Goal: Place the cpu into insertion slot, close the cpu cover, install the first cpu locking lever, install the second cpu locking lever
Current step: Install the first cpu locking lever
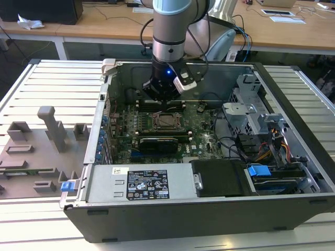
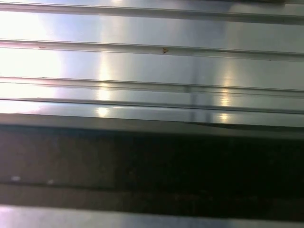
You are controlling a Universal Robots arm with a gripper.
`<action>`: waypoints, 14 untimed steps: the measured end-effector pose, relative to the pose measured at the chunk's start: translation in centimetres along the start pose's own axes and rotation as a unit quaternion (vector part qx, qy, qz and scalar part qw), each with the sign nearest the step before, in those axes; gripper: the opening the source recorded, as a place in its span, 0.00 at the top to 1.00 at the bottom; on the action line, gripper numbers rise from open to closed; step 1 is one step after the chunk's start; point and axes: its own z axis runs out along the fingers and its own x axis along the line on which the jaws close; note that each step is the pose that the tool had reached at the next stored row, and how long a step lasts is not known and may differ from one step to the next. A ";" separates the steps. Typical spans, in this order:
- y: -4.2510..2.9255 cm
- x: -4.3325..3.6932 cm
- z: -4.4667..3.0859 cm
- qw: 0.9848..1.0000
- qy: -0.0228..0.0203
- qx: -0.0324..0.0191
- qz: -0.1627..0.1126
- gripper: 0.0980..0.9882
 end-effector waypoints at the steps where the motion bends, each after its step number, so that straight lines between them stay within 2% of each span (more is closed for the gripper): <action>1: 0.00 -0.01 0.02 1.000 0.000 0.000 0.000 0.99; 14: -0.02 -0.24 0.66 1.000 0.000 0.000 0.000 0.99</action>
